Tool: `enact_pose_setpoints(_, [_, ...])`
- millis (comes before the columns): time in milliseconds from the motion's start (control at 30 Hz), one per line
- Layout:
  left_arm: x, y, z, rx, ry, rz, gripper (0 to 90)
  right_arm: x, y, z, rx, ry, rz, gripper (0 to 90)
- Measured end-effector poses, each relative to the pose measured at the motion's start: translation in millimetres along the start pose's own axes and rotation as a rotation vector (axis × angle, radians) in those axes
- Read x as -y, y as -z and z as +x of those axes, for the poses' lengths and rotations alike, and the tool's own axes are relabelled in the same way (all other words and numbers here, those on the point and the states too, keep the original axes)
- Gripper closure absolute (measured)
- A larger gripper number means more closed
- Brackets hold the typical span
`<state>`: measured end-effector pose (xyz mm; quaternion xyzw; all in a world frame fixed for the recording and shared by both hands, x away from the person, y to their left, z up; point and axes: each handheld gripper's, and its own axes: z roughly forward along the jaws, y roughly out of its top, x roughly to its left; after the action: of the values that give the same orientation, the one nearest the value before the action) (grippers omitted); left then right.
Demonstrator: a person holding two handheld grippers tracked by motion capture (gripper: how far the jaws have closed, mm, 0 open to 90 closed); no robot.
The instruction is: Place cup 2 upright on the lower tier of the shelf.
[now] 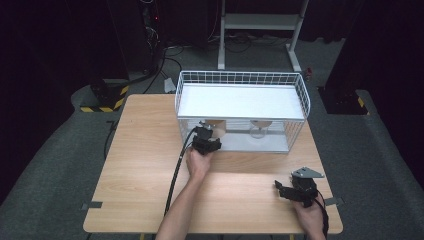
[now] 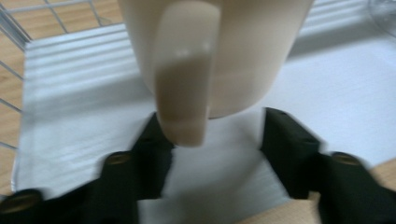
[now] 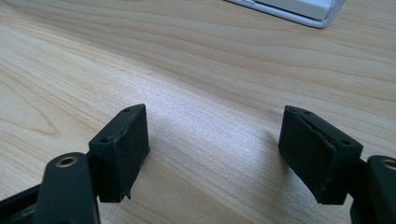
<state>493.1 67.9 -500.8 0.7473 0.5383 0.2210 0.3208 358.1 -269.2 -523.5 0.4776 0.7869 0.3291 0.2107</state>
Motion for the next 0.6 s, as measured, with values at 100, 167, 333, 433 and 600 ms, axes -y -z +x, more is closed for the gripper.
enact_pose_setpoints(100, [3.2, 7.2, 1.2, 0.007, 0.005, -0.012, 30.1, 0.0, -0.1, -0.1, 0.0, 0.001, 0.0, 24.2])
enact_pose_setpoints(167, [5.7, 12.8, 2.0, 0.021, 0.01, -0.019, 27.8, 0.0, -0.1, -0.1, 0.0, 0.001, 0.0, 24.2])
enact_pose_setpoints(333, [10.2, 25.0, 5.7, 0.036, -0.001, -0.032, 26.6, 0.0, -0.1, -0.1, 0.0, 0.001, 0.0, 24.2])
enact_pose_setpoints(433, [13.5, 29.1, 7.2, 0.047, -0.005, -0.036, 26.3, 0.0, 0.0, 0.0, 0.0, 0.0, 0.0, 24.2])
enact_pose_setpoints(600, [18.4, 34.1, 7.5, 0.066, -0.009, -0.046, 26.4, 0.0, 0.0, 0.0, 0.0, 0.0, 0.001, 24.1])
